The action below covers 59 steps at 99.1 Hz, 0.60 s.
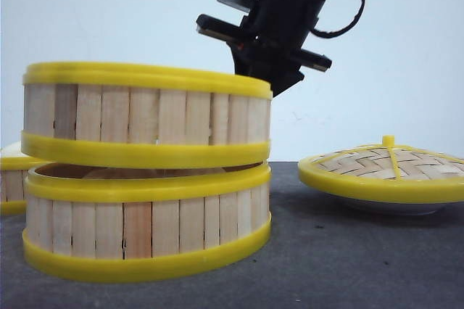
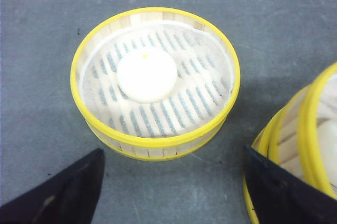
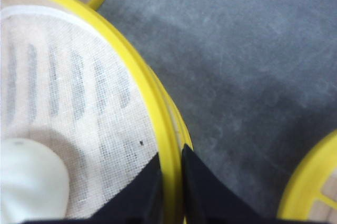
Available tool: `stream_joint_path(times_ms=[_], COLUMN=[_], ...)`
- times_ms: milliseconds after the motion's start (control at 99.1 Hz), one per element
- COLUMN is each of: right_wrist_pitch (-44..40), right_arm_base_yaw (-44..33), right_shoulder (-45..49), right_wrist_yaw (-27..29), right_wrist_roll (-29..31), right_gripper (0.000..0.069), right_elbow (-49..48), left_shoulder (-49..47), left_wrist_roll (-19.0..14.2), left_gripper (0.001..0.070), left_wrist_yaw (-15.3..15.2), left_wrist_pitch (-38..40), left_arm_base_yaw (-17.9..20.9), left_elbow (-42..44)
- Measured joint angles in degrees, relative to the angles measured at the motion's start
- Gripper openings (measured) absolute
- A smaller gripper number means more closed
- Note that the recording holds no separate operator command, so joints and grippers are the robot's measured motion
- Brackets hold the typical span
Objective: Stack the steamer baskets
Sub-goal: 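Carry the basket over the nearest basket and lower it on top, then settle the held basket down onto the basket below with the right gripper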
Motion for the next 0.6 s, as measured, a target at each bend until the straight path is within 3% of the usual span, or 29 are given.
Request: stream_joint_path(times_ms=[595], right_wrist_pitch=[0.61], right_arm_base_yaw=[0.0], right_shoulder=[1.22], right_wrist_yaw=[0.09], right_wrist_roll=[0.5], right_gripper=[0.0025], right_elbow=[0.0], left_shoulder=[0.0], left_wrist_roll=[0.0], left_gripper=[0.0507], left_wrist_yaw=[0.0], left_wrist_pitch=[-0.26], left_arm_base_yaw=[0.0], left_elbow=[0.0])
